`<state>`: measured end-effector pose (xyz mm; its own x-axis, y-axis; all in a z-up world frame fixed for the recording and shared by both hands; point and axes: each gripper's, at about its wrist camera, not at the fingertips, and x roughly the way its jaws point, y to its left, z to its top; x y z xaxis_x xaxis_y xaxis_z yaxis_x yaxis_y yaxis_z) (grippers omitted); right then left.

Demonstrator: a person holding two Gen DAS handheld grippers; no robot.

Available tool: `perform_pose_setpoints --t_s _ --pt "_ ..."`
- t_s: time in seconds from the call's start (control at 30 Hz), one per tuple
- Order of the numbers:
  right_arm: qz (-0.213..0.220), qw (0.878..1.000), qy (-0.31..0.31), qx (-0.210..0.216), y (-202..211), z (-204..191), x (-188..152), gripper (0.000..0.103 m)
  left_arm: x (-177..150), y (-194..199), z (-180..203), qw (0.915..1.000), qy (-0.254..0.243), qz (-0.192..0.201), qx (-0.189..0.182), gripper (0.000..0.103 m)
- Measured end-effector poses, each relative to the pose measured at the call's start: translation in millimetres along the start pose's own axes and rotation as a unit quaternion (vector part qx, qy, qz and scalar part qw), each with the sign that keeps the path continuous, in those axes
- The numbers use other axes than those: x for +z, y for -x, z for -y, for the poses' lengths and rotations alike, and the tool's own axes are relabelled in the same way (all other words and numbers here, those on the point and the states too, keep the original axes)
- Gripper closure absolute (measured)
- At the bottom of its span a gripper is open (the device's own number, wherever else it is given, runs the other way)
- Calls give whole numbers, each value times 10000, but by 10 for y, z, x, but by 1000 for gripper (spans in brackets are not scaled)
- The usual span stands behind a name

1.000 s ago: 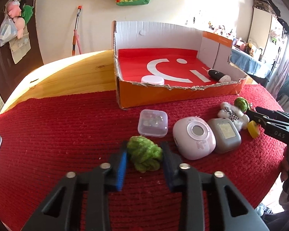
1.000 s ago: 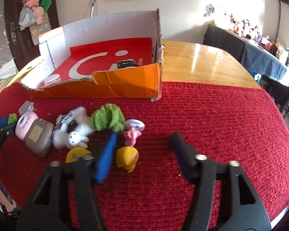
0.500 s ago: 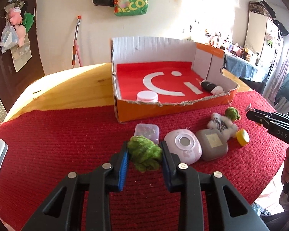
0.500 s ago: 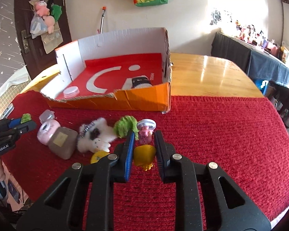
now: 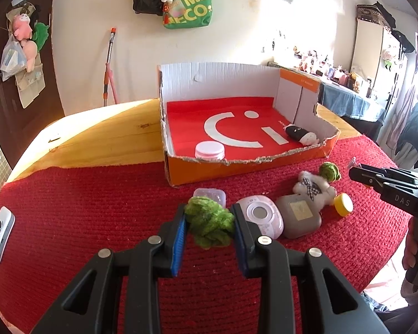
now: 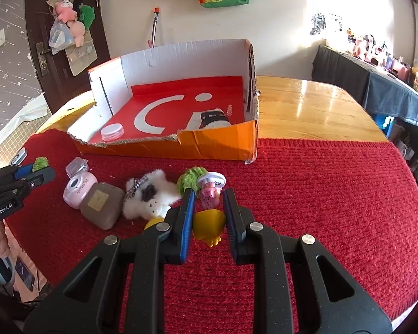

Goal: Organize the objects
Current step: 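Grasp the green yarn ball with the left gripper while the right grasps the pink-and-yellow toy, then carry the yarn ball with the left gripper into the box while the right carries the toy in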

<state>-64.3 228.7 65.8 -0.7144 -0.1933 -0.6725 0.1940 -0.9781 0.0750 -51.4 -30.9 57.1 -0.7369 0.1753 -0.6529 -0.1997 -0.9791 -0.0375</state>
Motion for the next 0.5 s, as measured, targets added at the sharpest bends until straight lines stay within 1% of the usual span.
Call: perform_pose_setpoints --t_s 0.13,0.2,0.27,0.43,0.5 --pt "91 9999 24 120 60 -36 116 83 109 29 28 10000 -16 60 -69 71" --pt "155 9997 45 178 83 -51 204 83 199 23 48 9998 -25 72 -169 71" --pt "174 9993 24 323 84 -54 304 83 300 -11 78 9995 -55 59 -298 71" --pt "126 9981 64 594 -9 -82 545 83 519 -161 157 9981 -123 -90 -593 71" --pt "51 9975 91 699 -74 -94 633 83 595 -221 194 9976 -191 -124 -652 71"
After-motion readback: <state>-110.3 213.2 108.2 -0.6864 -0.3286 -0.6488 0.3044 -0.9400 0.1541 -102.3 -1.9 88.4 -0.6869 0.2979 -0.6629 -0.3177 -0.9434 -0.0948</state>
